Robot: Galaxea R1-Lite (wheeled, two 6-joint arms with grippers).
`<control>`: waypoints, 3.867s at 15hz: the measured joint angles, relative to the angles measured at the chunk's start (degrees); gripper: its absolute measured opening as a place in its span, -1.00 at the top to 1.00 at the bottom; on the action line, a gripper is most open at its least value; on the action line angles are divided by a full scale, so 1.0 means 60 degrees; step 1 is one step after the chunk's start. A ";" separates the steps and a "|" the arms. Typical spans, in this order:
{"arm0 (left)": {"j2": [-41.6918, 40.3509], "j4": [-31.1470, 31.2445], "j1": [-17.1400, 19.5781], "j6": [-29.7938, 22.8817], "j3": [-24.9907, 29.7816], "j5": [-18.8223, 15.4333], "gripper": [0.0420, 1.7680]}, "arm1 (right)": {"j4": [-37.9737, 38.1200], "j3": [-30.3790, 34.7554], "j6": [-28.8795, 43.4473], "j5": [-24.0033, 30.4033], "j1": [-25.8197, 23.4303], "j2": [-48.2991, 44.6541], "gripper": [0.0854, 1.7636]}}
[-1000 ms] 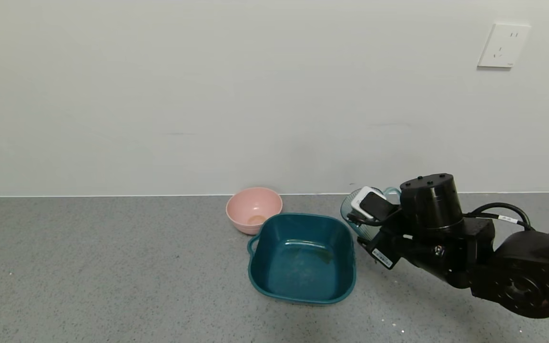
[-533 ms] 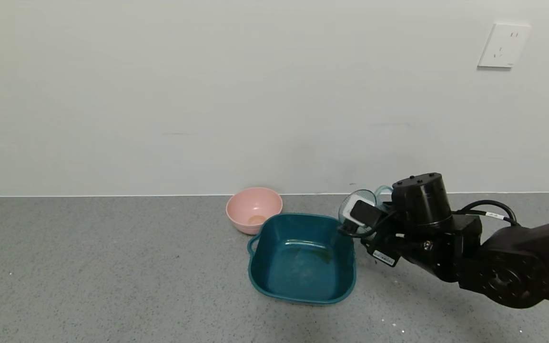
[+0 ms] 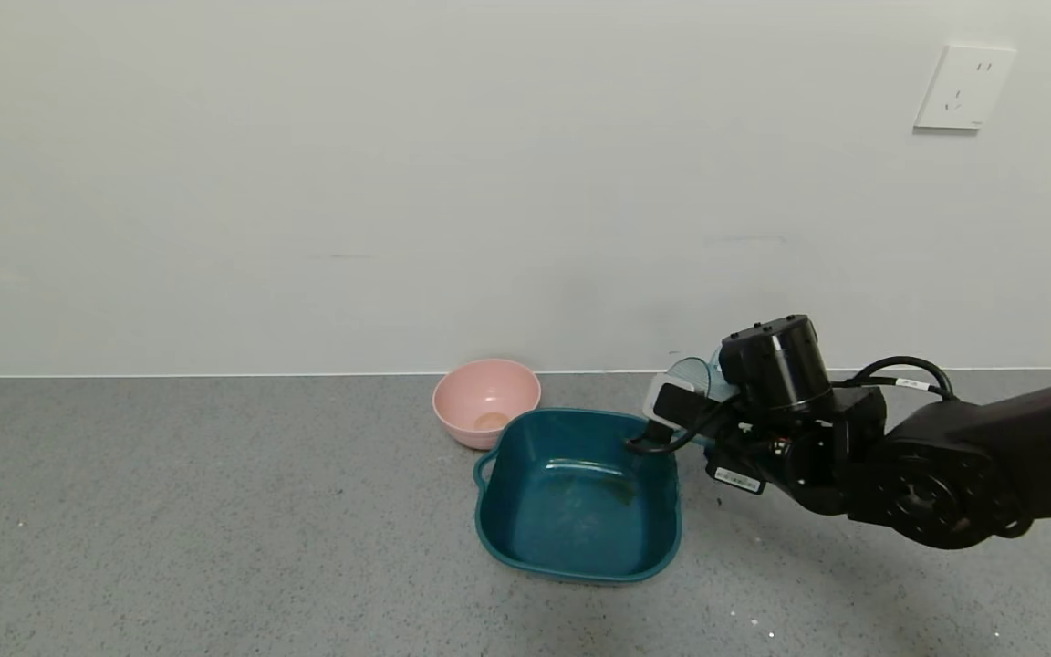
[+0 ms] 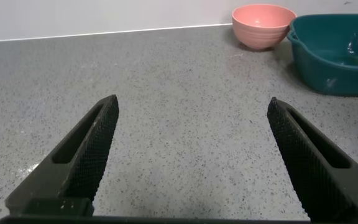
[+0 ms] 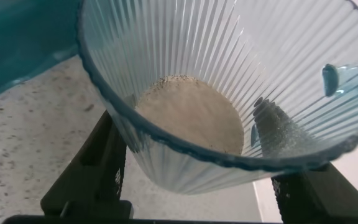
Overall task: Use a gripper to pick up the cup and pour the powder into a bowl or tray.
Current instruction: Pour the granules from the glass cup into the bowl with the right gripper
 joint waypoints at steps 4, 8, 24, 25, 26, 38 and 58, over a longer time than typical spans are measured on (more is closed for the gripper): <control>0.0000 0.0004 0.0000 0.0000 0.0000 0.0004 -0.94 | 0.0028 -0.0581 -0.1038 -0.0827 0.0071 0.0372 -0.49; 0.0000 0.0004 0.0000 -0.0004 0.0000 0.0004 -0.94 | -0.0104 -0.0778 -0.1912 -0.1034 0.0169 0.0610 -0.49; 0.0000 0.0000 -0.0004 -0.0004 0.0000 0.0000 -0.94 | -0.0026 -0.1219 -0.4645 -0.1227 0.0526 0.0983 -0.48; 0.0000 0.0004 0.0000 -0.0004 0.0000 0.0004 -0.94 | -0.0022 -0.1219 -0.4815 -0.1239 0.0540 0.1006 -0.48; 0.0000 0.0000 0.0000 -0.0004 0.0000 0.0004 -0.94 | -0.0037 -0.1223 -0.5045 -0.1327 0.0565 0.1032 -0.48; 0.0000 0.0004 0.0000 0.0000 0.0000 0.0000 -0.94 | -0.0067 -0.1595 -0.7467 -0.2099 0.0945 0.1101 -0.48; 0.0000 0.0004 0.0000 -0.0004 0.0000 0.0000 -0.94 | 0.0033 -0.1690 -0.8485 -0.2725 0.1447 0.1280 -0.48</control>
